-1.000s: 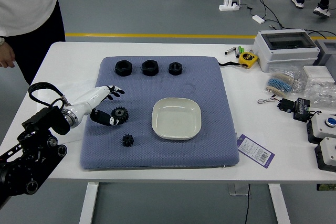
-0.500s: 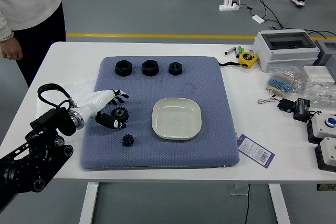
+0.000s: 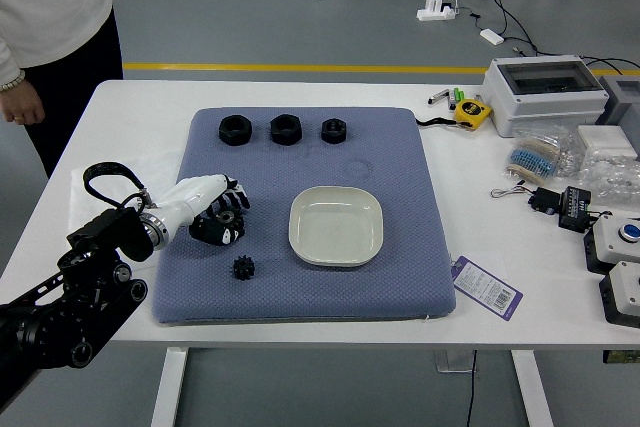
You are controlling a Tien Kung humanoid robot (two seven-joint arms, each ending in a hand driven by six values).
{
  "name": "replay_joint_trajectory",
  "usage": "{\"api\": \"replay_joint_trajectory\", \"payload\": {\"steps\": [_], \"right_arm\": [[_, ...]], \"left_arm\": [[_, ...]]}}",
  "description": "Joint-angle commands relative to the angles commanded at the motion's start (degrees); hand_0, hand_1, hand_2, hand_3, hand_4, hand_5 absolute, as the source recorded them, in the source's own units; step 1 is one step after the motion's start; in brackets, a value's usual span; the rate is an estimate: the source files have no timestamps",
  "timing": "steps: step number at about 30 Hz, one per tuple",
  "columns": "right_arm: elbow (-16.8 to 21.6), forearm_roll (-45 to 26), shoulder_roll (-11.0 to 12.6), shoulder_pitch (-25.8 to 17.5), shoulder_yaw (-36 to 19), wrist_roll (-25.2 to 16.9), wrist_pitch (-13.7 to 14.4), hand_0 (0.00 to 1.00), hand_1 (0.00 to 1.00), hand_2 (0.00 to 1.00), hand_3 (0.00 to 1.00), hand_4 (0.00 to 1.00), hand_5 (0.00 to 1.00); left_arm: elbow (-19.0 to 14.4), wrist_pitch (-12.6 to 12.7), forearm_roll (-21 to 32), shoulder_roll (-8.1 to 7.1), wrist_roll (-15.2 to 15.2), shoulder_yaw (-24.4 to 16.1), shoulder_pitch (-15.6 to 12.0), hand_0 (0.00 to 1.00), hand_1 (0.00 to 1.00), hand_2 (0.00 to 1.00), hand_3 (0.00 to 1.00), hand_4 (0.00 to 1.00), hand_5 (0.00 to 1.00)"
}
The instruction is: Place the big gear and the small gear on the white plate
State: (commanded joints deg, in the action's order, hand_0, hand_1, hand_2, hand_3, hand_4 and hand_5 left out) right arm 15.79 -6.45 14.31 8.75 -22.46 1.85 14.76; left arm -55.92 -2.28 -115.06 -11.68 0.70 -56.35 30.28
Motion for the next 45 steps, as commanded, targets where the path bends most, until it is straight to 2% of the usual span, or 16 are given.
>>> {"api": "replay_joint_trajectory", "payload": {"steps": [2, 3, 18, 24, 28, 31, 38, 45], "right_arm": [[0.0, 0.0, 0.0, 0.0, 0.0, 0.0, 0.0, 0.650, 0.654, 0.729, 0.581, 0.844, 0.682], [0.0, 0.1, 0.0, 0.0, 0.0, 0.0, 0.0, 0.650, 0.654, 0.729, 0.581, 0.845, 0.683], [0.0, 0.3, 0.0, -0.6, -0.2, 0.0, 0.0, 0.650, 0.653, 0.729, 0.581, 0.846, 0.684], [0.0, 0.0, 0.0, -0.8, 0.0, -0.1, 0.1, 0.651, 0.655, 0.729, 0.581, 0.846, 0.685], [0.0, 0.1, 0.0, -0.9, -0.1, -0.1, 0.1, 0.650, 0.654, 0.729, 0.581, 0.846, 0.686], [0.0, -0.1, 0.0, -0.8, -0.1, -0.1, 0.1, 0.650, 0.654, 0.729, 0.581, 0.846, 0.686], [0.0, -0.6, 0.0, -0.6, 0.2, -0.2, 0.1, 0.650, 0.654, 0.729, 0.581, 0.846, 0.685], [0.0, -0.9, 0.1, -0.3, 0.3, -0.3, 0.2, 0.651, 0.654, 0.729, 0.581, 0.846, 0.685]], "left_arm": [[0.0, 0.0, -0.1, 0.00, 0.0, 0.0, 0.0, 0.317, 0.363, 0.411, 0.496, 0.228, 0.002], [0.0, -0.1, -0.2, 0.00, 0.0, 0.0, 0.1, 0.278, 0.324, 0.375, 0.432, 0.167, 0.002], [-1.3, -1.1, -0.9, -0.46, -0.2, -0.2, -0.5, 0.262, 0.287, 0.343, 0.392, 0.149, 0.002], [-3.4, -1.2, -1.0, -0.91, -0.5, -0.4, -0.6, 0.261, 0.281, 0.332, 0.386, 0.110, 0.002], [-5.9, -1.3, -0.4, -1.18, -1.0, -0.4, -0.5, 0.261, 0.278, 0.331, 0.383, 0.099, 0.002], [-9.0, -1.4, 0.9, -1.32, -1.5, 0.7, -0.2, 0.261, 0.278, 0.331, 0.383, 0.099, 0.002], [-13.6, -1.5, 2.8, -0.56, -2.0, 3.0, 1.3, 0.261, 0.278, 0.331, 0.382, 0.095, 0.002], [-13.1, -1.4, 3.8, 1.16, -1.8, 5.4, 3.7, 0.260, 0.278, 0.329, 0.380, 0.088, 0.002]]}}
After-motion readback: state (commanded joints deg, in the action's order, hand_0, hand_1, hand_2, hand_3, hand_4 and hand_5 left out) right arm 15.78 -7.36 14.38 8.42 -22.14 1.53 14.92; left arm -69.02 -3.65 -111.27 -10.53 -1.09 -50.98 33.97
